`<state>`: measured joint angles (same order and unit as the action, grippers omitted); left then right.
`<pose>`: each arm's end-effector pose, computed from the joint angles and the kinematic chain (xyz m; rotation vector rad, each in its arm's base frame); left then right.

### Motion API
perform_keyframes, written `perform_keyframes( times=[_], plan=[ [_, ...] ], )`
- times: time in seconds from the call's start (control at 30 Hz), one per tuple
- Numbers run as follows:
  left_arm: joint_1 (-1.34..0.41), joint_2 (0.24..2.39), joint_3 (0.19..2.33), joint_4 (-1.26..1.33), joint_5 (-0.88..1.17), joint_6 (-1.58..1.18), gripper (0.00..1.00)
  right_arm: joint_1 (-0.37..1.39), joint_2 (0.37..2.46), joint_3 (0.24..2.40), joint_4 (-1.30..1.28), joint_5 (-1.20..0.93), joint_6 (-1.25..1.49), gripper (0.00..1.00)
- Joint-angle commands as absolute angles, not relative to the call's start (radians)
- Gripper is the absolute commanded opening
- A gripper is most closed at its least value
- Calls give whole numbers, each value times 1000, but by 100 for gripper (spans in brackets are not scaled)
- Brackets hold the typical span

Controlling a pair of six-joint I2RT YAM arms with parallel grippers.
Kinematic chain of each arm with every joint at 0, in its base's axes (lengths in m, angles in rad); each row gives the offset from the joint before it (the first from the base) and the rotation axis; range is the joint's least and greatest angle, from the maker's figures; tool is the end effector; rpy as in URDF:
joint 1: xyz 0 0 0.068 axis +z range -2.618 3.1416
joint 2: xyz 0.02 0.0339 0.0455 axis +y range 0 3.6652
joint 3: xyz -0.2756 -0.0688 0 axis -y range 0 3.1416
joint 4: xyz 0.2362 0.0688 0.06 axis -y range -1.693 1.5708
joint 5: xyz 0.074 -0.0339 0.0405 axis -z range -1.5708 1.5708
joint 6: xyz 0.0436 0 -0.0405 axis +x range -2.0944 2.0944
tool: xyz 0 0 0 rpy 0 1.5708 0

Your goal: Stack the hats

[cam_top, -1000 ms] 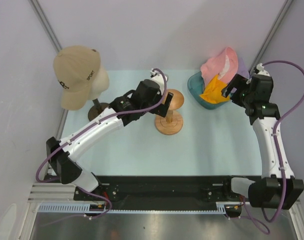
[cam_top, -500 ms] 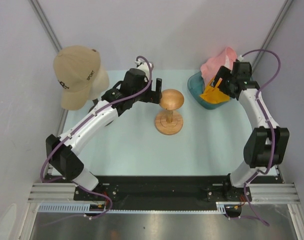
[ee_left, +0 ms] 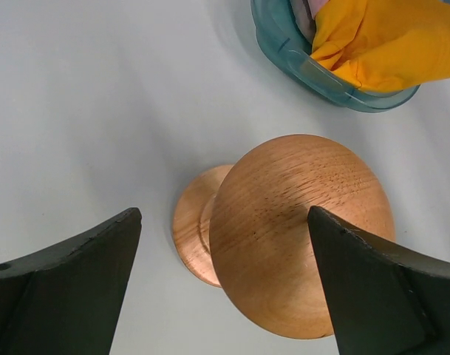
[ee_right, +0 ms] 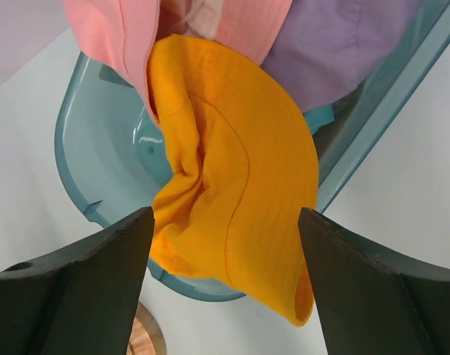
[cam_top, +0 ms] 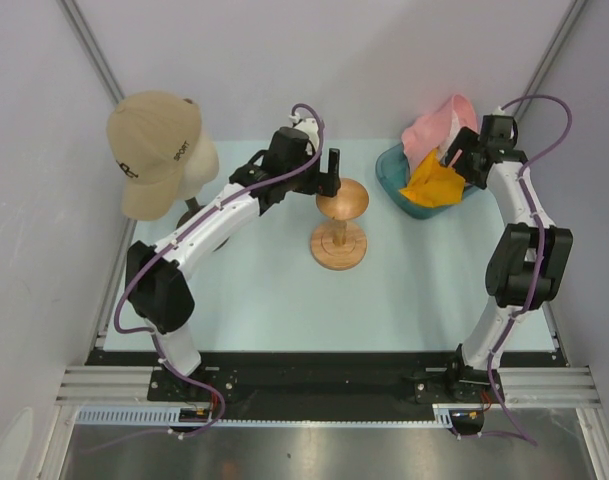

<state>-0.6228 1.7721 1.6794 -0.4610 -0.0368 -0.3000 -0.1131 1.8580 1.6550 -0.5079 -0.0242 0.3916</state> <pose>0.3387 -0.2413 0.3596 0.3262 2.1415 -0.5019 0.4280 -0.0476 0.3122 0.5588 2.2181 0.1730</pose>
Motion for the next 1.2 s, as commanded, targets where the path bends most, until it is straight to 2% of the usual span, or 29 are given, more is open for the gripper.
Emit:
perform_keyframes(
  times=[0.0, 0.2, 0.33, 0.73, 0.83, 0.9, 0.93, 0.97, 1.0, 1.03, 1.17],
  plan=[
    [-614, 1756, 1707, -474, -11, -304, 100, -98, 1865, 1671, -500, -26, 396, 83],
    [-607, 1747, 1697, -500, -23, -293, 100, -94, 1830, 1645, -529, 127, 405, 82],
    [-607, 1733, 1674, -492, -14, -295, 100, -120, 1781, 1611, -515, 152, 414, 82],
    [-607, 1640, 1560, -463, -20, -330, 100, -114, 1824, 1586, -451, -41, 459, 81],
    [-609, 1615, 1534, -463, -29, -328, 100, -104, 1864, 1626, -445, -86, 459, 77],
    [-607, 1603, 1517, -463, -37, -331, 100, -98, 1884, 1655, -456, -113, 457, 63],
    [-607, 1592, 1513, -460, -38, -333, 100, -97, 1897, 1687, -468, -127, 456, 49],
    [-607, 1588, 1508, -459, -43, -334, 100, -97, 1896, 1703, -474, -150, 457, 16],
    [-607, 1582, 1502, -459, -48, -337, 100, -94, 1891, 1716, -483, -158, 462, 3],
    [-607, 1574, 1500, -454, -52, -339, 100, -91, 1869, 1750, -498, -164, 460, 0],
    [-607, 1552, 1491, -445, -66, -337, 100, -71, 1762, 1839, -515, -175, 445, 0]
  ],
)
